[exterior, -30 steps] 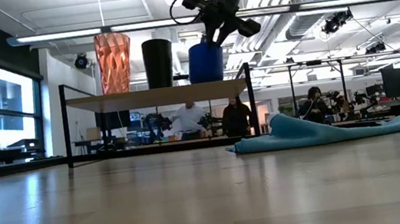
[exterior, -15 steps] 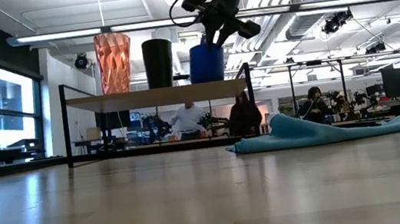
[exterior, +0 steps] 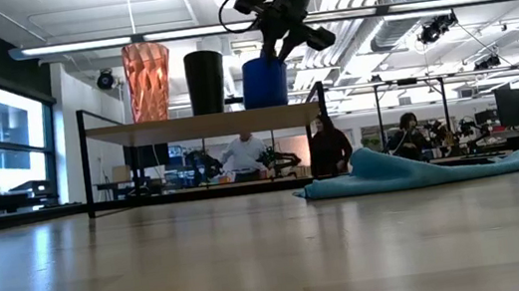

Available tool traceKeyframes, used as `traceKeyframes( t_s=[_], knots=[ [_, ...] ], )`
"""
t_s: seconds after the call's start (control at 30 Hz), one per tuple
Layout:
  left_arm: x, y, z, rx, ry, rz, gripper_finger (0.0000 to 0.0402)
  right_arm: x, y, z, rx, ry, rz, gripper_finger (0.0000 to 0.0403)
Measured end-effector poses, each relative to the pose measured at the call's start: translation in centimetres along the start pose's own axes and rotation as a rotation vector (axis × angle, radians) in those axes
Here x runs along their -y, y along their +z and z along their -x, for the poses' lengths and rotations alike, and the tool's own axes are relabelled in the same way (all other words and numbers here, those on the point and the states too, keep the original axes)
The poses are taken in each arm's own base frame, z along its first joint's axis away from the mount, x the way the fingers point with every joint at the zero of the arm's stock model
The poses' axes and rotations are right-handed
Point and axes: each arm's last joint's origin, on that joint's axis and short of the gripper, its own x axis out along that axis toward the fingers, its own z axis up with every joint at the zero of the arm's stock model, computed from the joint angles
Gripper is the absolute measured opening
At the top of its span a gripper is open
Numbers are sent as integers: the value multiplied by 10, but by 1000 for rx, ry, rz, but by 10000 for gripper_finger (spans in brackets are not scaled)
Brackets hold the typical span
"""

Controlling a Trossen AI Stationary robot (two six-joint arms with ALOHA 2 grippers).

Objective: Stack small to large cups/mugs on shelf
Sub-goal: Put the blue mug on the shelf

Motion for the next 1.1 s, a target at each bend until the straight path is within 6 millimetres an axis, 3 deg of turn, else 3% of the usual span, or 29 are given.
traceKeyframes(
  t_s=[1.1],
  knots=[
    [0, 0, 0, 0, 0, 0, 193, -3, 5, 1, 67, 12, 10, 81]
  ],
)
